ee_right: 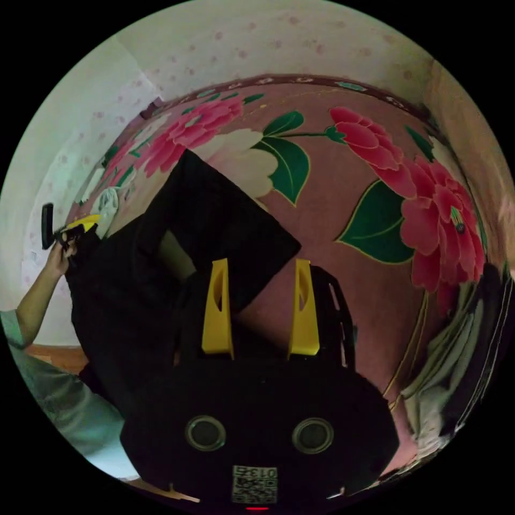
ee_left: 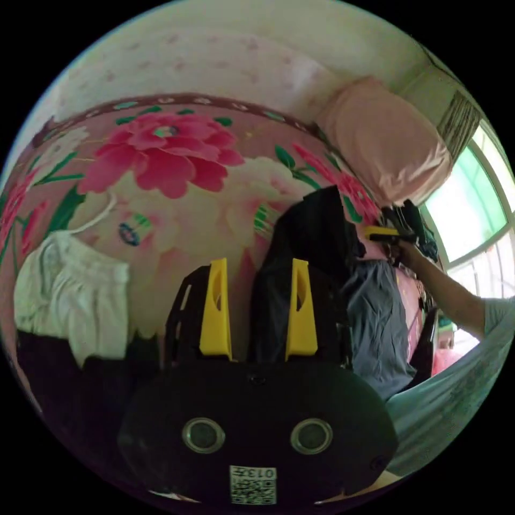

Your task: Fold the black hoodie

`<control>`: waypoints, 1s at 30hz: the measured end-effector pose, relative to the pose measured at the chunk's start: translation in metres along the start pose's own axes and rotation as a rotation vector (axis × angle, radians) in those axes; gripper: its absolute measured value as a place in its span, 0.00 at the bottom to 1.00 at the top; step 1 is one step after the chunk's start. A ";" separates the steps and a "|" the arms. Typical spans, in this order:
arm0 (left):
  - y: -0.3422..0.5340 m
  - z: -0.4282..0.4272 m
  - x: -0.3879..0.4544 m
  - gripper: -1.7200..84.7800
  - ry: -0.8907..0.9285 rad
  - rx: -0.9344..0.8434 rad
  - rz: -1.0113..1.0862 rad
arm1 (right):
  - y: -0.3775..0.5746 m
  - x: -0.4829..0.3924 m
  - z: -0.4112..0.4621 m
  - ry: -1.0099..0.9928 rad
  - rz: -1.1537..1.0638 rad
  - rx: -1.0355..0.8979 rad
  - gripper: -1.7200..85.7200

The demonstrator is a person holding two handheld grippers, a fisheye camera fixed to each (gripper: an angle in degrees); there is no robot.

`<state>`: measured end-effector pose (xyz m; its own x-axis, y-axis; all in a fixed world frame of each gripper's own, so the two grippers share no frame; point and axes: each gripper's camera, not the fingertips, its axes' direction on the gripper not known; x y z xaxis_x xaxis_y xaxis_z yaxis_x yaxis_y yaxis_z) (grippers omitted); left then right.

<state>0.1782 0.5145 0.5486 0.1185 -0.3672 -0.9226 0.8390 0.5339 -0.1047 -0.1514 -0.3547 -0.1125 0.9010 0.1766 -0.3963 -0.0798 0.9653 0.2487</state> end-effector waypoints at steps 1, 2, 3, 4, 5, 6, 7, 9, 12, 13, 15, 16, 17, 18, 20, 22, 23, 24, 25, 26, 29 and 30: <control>-0.011 0.014 0.006 0.22 0.008 -0.045 0.012 | -0.007 -0.003 0.006 0.010 -0.011 -0.014 0.21; -0.029 0.040 0.018 0.22 0.031 -0.142 0.040 | -0.019 -0.009 0.018 0.034 -0.033 -0.051 0.20; -0.041 0.063 0.030 0.21 0.041 -0.233 0.075 | -0.028 -0.014 0.033 0.051 -0.048 -0.115 0.18; -0.046 0.073 0.037 0.18 0.035 -0.281 0.093 | -0.031 -0.018 0.042 0.047 -0.061 -0.160 0.15; -0.051 0.085 0.050 0.12 -0.032 -0.353 0.119 | -0.035 -0.032 0.045 0.143 -0.116 -0.184 0.08; -0.056 0.077 0.065 0.07 -0.126 -0.317 0.182 | -0.040 -0.051 0.041 0.154 -0.239 -0.207 0.07; -0.059 0.073 0.071 0.04 -0.132 -0.294 0.195 | -0.045 -0.060 0.039 0.182 -0.271 -0.229 0.07; -0.065 0.046 0.093 0.03 -0.140 -0.177 0.226 | -0.061 -0.092 0.001 0.420 -0.380 -0.067 0.06; -0.059 0.008 0.118 0.02 -0.192 0.028 0.214 | -0.086 -0.108 -0.070 0.564 -0.317 0.232 0.06; -0.058 0.005 0.121 0.02 -0.205 0.056 0.202 | -0.089 -0.109 -0.082 0.584 -0.300 0.292 0.07; -0.056 0.019 0.125 0.02 -0.244 0.049 0.175 | -0.107 -0.101 -0.110 0.577 -0.189 0.372 0.10; -0.057 0.028 0.122 0.02 -0.238 0.007 0.163 | -0.113 -0.094 -0.111 0.553 -0.135 0.341 0.12; -0.059 0.043 0.114 0.02 -0.221 -0.098 0.118 | -0.122 -0.078 -0.110 0.474 -0.044 0.227 0.14; -0.060 0.047 0.107 0.02 -0.205 -0.151 0.067 | -0.124 -0.063 -0.113 0.372 0.043 0.107 0.14; -0.055 0.023 0.099 0.03 -0.200 -0.057 -0.023 | -0.102 -0.053 -0.139 0.238 0.098 0.129 0.13; -0.045 -0.010 0.097 0.04 -0.203 0.062 -0.071 | -0.054 -0.054 -0.180 0.236 0.139 0.285 0.13; -0.036 -0.031 0.102 0.06 -0.195 0.103 -0.066 | -0.016 -0.059 -0.203 0.215 0.131 0.345 0.12; -0.024 -0.049 0.113 0.06 -0.194 0.125 -0.023 | 0.027 -0.067 -0.220 0.158 0.089 0.371 0.11; -0.017 -0.056 0.122 0.07 -0.194 0.126 0.009 | 0.050 -0.073 -0.226 0.134 0.065 0.364 0.11; -0.002 -0.066 0.141 0.07 -0.198 0.108 0.074 | 0.100 -0.088 -0.234 0.136 0.032 0.326 0.09; 0.052 -0.071 0.207 0.05 -0.248 -0.001 0.240 | 0.243 -0.145 -0.240 0.322 0.027 0.278 0.08; 0.077 -0.067 0.238 0.04 -0.295 -0.047 0.317 | 0.295 -0.172 -0.236 0.386 0.016 0.219 0.08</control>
<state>0.2359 0.5193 0.2966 0.5190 -0.3776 -0.7668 0.7125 0.6867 0.1440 -0.4306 -0.0551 -0.1792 0.6720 0.2904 -0.6812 0.0370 0.9056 0.4225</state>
